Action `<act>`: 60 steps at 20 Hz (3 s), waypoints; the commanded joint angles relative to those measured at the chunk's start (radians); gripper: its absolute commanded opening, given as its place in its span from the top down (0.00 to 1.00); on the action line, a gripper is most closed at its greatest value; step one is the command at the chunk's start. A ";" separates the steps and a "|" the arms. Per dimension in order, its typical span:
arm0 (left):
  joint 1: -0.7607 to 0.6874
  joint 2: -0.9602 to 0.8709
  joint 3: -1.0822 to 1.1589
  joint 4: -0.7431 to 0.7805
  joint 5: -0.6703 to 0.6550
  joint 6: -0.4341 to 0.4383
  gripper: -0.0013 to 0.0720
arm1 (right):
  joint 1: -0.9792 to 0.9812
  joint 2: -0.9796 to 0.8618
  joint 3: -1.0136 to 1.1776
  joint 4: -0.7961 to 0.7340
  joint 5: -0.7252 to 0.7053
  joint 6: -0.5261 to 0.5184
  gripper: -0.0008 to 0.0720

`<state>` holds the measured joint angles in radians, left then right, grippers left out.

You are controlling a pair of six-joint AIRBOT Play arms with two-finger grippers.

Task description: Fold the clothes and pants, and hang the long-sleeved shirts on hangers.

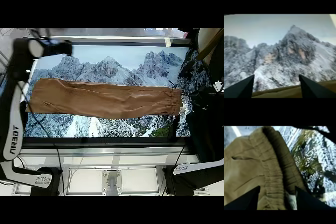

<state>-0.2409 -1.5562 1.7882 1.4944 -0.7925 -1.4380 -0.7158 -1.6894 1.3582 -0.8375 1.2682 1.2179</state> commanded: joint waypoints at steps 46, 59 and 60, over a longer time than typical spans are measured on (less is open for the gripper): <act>-0.243 -0.266 -0.001 -0.319 -0.050 0.085 0.97 | 0.237 0.091 0.362 0.322 0.284 -0.056 0.95; -0.195 -0.232 -0.001 0.006 -0.365 0.042 0.97 | 0.870 0.019 0.481 0.013 0.000 0.283 0.95; -0.143 -0.190 -0.001 0.058 -0.428 0.033 0.97 | 0.913 -0.011 0.481 0.013 -0.048 0.312 0.95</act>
<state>-0.4889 -1.8400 1.7874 1.3643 -1.0271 -1.3712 0.0742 -1.6489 1.8355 -0.7628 1.3430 1.4342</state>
